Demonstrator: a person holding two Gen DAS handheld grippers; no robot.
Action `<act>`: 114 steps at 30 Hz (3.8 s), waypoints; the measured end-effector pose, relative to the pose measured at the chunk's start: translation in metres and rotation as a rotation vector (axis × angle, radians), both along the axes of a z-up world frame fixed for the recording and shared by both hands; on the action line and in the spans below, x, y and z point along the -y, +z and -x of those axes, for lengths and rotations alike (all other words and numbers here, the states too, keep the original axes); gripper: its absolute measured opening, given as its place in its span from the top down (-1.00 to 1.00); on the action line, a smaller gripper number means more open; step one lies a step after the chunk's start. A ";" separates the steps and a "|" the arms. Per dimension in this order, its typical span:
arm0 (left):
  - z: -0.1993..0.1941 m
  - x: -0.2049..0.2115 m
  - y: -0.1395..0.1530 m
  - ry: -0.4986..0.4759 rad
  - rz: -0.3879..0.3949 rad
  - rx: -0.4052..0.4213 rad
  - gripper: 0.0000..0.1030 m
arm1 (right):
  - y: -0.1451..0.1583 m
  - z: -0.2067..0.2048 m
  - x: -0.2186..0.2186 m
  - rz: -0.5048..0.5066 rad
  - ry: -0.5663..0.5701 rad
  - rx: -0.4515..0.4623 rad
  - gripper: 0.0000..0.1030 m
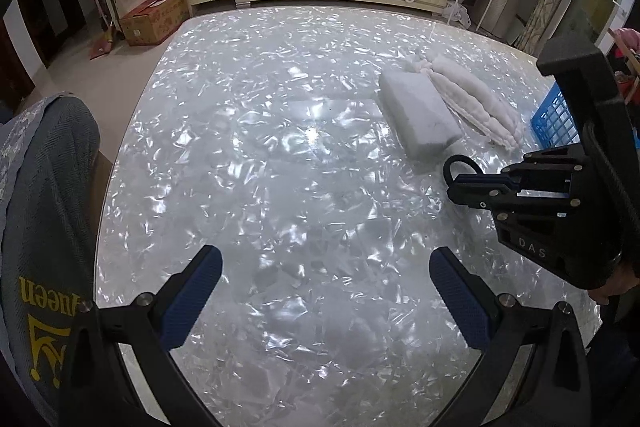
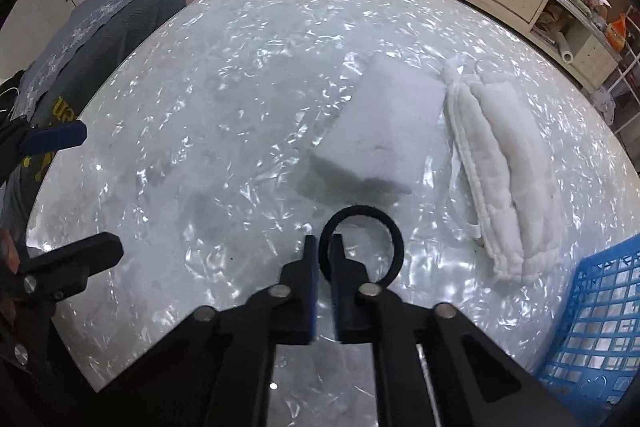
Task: Organize soft objects
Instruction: 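Grasp the black rubber ring with the right gripper and lift it, then carry the black ring over the basket with the right gripper, then release the ring into the basket with the right gripper while the left gripper grasps the white foam block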
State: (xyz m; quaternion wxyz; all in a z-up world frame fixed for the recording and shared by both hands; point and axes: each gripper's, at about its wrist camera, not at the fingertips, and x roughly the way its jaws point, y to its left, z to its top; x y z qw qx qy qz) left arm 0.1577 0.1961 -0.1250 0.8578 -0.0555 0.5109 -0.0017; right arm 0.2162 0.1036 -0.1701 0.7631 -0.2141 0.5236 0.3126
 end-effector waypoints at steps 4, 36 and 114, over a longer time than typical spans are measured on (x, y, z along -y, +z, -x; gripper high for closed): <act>0.001 -0.002 0.001 0.005 0.007 0.001 -1.00 | -0.002 0.001 -0.001 0.010 -0.008 -0.002 0.93; 0.019 0.084 0.073 -0.123 0.123 -0.036 -1.00 | 0.117 0.081 0.117 -0.148 -0.111 0.016 0.93; -0.184 0.041 -0.035 0.050 -0.043 -0.168 -1.00 | 0.126 0.018 0.273 -0.081 -0.421 0.037 -0.14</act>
